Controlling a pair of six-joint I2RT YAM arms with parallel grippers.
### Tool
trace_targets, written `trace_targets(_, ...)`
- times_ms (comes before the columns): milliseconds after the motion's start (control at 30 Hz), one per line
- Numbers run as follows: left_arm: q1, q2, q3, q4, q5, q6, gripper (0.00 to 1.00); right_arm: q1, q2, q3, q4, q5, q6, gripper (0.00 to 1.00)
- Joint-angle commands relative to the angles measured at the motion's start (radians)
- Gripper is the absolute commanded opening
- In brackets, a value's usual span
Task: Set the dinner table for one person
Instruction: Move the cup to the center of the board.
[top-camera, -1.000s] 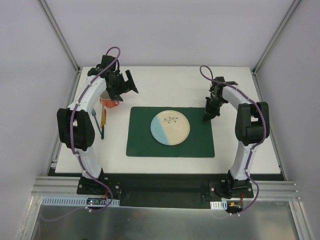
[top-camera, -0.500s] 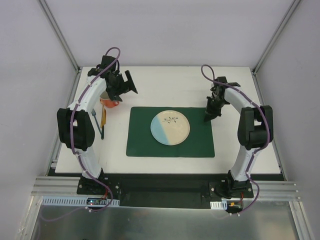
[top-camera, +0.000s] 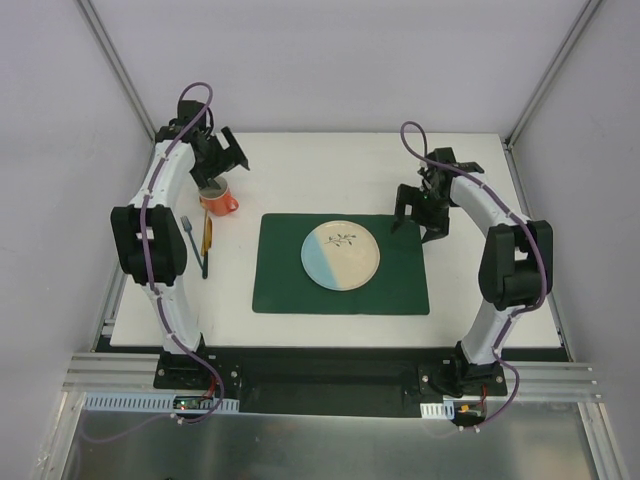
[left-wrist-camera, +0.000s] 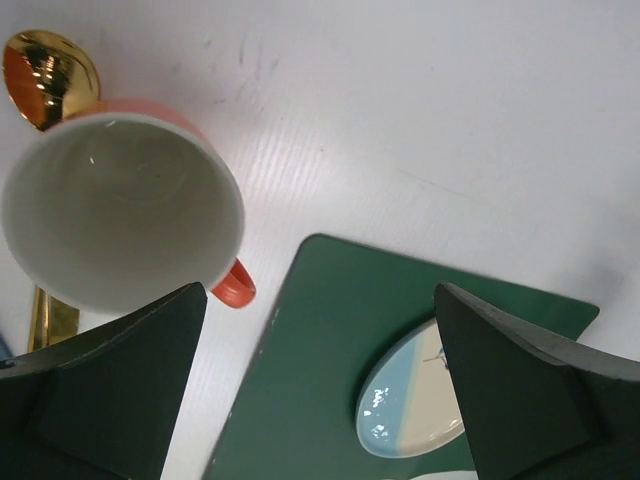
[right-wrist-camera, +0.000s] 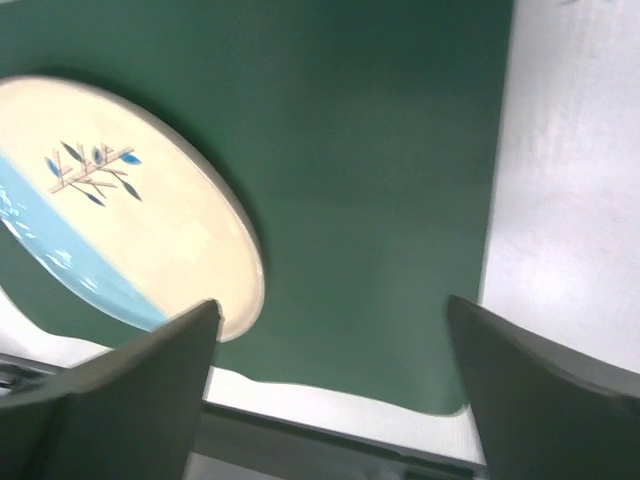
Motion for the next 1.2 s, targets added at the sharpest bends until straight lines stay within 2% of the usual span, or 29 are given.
trace_targets(0, 0.016, 0.046, 0.08, -0.017, -0.016, 0.01, 0.99, 0.007, -0.053, 0.025, -0.053, -0.005, -0.022, 0.96)
trace_targets(300, 0.036, 0.132, 0.098, -0.06, -0.015, 0.044, 0.99, 0.011, -0.007, 0.088, -0.105, -0.003, -0.036, 0.96)
trace_targets(533, 0.0, 0.158, 0.107, -0.06, 0.096, 0.039, 0.99, 0.034, 0.017, 0.077, -0.09, -0.013, -0.026, 0.96)
trace_targets(667, -0.048, 0.165, 0.132, -0.061, 0.075, 0.033, 0.99, 0.048, 0.025, 0.071, -0.074, -0.02, -0.008, 0.96)
trace_targets(1167, -0.008, 0.202, 0.216, -0.081, 0.032, 0.027, 0.99, 0.061, -0.009, 0.035, -0.071, 0.015, 0.003, 0.96)
